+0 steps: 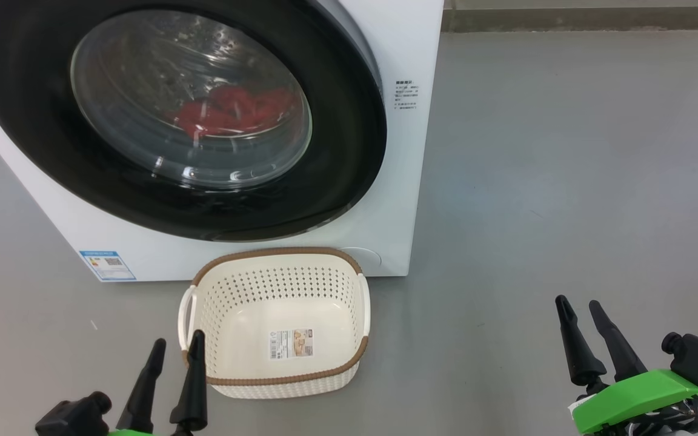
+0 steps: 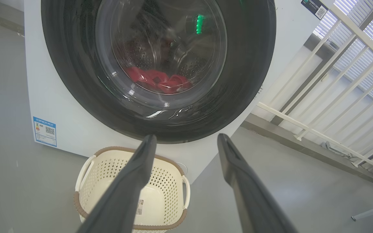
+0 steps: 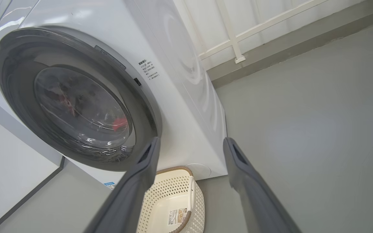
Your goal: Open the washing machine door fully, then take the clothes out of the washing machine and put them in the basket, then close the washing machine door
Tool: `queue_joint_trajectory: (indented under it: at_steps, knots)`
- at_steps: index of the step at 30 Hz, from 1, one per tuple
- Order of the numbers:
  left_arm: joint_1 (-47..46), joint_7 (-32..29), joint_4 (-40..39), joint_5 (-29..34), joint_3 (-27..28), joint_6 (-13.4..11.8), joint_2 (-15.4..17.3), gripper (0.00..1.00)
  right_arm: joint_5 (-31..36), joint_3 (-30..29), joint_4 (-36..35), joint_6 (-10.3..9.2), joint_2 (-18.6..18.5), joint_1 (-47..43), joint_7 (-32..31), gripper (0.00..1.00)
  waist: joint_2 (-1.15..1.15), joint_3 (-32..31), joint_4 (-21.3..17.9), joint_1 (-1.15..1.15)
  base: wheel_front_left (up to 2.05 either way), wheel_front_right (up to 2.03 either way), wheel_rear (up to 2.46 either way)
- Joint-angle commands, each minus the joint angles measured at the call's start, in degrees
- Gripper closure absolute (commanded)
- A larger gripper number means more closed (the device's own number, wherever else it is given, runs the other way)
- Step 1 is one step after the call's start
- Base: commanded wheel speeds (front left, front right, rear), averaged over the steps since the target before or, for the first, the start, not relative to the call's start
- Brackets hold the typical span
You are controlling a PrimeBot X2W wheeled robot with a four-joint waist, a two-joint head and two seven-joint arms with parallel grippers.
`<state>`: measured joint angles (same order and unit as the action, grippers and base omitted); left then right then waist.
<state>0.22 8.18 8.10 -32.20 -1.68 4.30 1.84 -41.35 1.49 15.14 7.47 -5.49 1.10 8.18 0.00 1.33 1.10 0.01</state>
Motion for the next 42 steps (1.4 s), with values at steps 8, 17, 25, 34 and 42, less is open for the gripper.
queue_joint_trajectory:
  at_steps: [8, 17, 25, 34, 42]
  knots:
    - [-0.31, 2.07, -2.32, 6.43, 1.03, -0.76, 0.83, 0.0, 5.73, 1.19, -1.91, 0.02, -1.63, 0.73, 2.12, 0.0, 0.0, 0.33, 0.04, 0.0, 0.0, 0.0, 0.0]
    - [-0.04, 3.42, -2.52, 11.44, 0.91, -1.09, 0.89, 0.0, 10.19, 1.14, -1.9, 0.02, -1.84, 0.44, 3.46, 0.0, 0.0, 0.33, 0.12, 0.0, 0.0, 0.0, 0.0]
    - [0.08, 4.75, -2.61, 16.08, 0.74, -1.48, 0.95, 0.0, 14.56, 0.87, -1.67, 0.02, -1.93, 0.05, 4.78, 0.0, 0.0, 0.39, 0.18, 0.0, 0.0, 0.0, 0.0]
    - [0.3, 6.77, -1.22, 22.17, 1.11, -1.69, 1.04, 0.0, 21.32, 0.78, -1.23, 0.02, -2.17, -0.58, 6.77, 0.0, 0.0, 0.69, 0.24, 0.0, 0.0, 0.0, 0.0]
    - [0.1, 6.82, 0.66, 21.36, 1.43, -1.51, 1.04, 0.0, 21.29, -0.06, 0.13, 0.02, -2.07, -1.02, 6.82, 0.0, 0.0, 0.85, 0.29, -0.01, 0.0, 0.0, 0.0]
